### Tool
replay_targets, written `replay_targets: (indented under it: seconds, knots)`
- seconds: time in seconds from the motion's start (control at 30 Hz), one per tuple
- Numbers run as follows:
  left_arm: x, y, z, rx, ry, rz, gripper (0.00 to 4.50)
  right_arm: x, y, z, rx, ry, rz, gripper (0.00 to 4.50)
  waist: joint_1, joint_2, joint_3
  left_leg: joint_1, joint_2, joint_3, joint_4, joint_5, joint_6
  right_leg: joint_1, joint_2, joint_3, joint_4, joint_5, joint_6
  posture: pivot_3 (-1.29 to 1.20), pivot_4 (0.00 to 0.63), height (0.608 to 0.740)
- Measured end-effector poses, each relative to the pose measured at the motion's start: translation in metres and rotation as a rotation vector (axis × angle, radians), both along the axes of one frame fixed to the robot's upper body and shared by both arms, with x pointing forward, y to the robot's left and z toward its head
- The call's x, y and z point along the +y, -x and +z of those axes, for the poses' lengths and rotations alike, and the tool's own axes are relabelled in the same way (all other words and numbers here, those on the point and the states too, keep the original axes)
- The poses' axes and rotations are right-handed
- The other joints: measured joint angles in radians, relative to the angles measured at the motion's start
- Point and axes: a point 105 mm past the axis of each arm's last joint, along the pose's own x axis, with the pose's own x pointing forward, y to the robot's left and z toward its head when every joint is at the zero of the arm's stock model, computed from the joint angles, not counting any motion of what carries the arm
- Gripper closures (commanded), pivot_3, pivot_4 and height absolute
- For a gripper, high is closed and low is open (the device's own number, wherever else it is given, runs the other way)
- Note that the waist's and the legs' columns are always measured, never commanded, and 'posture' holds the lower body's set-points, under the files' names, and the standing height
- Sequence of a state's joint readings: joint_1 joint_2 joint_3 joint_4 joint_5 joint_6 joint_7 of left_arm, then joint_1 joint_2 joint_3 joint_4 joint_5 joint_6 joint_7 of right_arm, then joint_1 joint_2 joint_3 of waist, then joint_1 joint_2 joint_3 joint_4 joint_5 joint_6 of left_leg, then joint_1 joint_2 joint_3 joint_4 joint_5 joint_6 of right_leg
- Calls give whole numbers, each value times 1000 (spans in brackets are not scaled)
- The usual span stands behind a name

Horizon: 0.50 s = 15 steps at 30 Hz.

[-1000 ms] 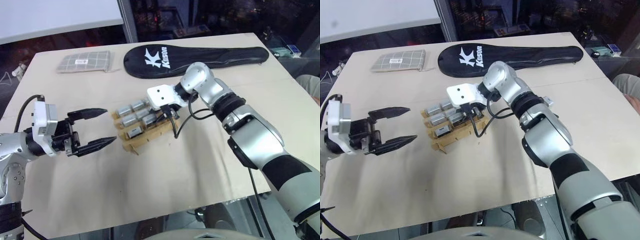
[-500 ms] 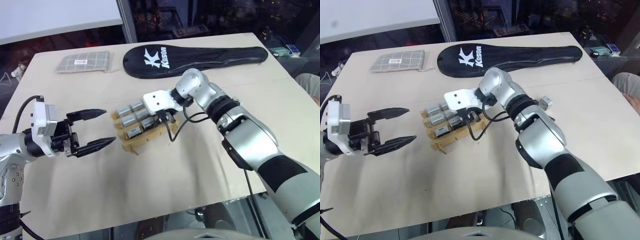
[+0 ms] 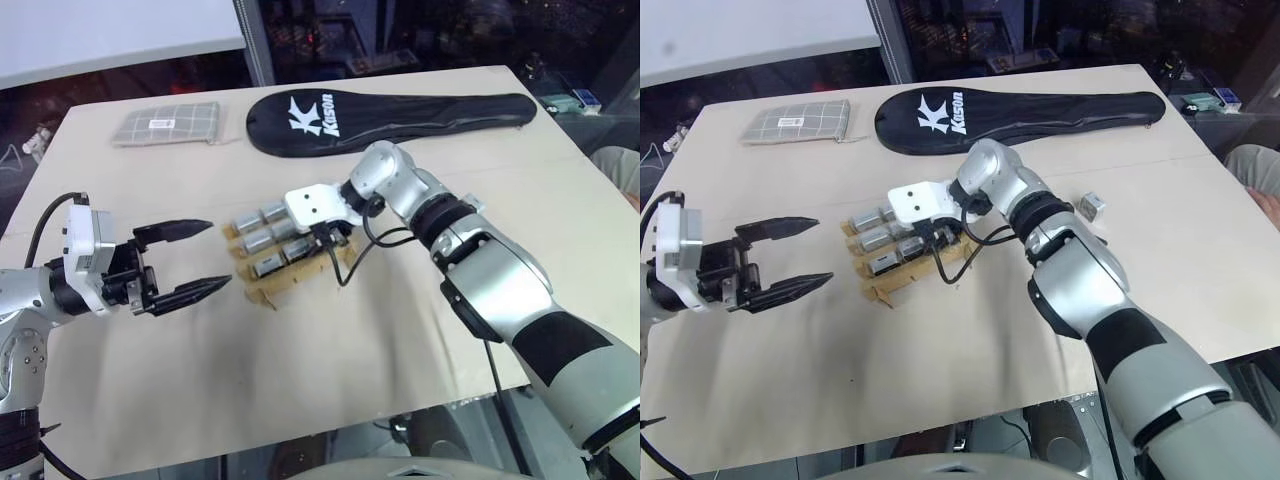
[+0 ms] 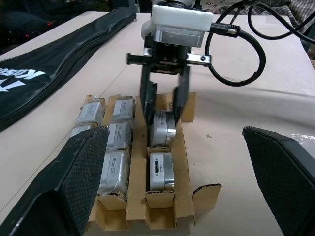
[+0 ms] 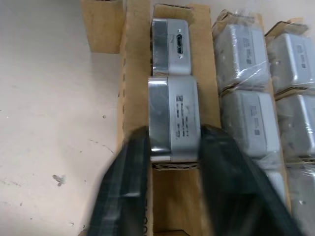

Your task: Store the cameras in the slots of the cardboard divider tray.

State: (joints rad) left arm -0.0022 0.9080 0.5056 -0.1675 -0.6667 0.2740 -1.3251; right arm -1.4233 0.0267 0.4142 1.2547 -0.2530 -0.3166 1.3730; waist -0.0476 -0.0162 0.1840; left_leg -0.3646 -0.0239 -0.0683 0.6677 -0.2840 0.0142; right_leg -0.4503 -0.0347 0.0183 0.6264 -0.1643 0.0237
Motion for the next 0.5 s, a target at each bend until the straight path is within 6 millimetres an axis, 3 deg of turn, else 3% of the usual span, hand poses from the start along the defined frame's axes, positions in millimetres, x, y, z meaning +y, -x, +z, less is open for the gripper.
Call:
replay_targets:
  seconds: [0.1, 0.27, 0.33, 0.5]
  knots:
    - [0, 0, 0, 0, -6, -2, 0, 1, 0, 2, 1, -19, -6, 13, 0, 0, 0, 0, 0, 0, 0, 0, 0, 0, 0, 0, 0, 0, 0, 0, 150, 740]
    - [0, 0, -2, 2, -19, -6, 0, 3, 1, 11, 25, -75, 2, 13, 0, 0, 0, 0, 0, 0, 0, 0, 0, 0, 0, 0, 0, 0, 0, 0, 150, 740]
    - [0, 0, -2, -2, -21, -7, 0, 0, 2, 24, 46, -114, 16, 13, 0, 0, 0, 0, 0, 0, 0, 0, 0, 0, 0, 0, 0, 0, 0, 0, 150, 740]
    - [-2, 0, -2, 1, -19, -12, 0, -33, -2, 55, 65, -212, 1, 13, 7, 0, 0, -1, -1, -3, 1, 0, 1, 1, -2, -2, -1, 0, 0, 0, 150, 740]
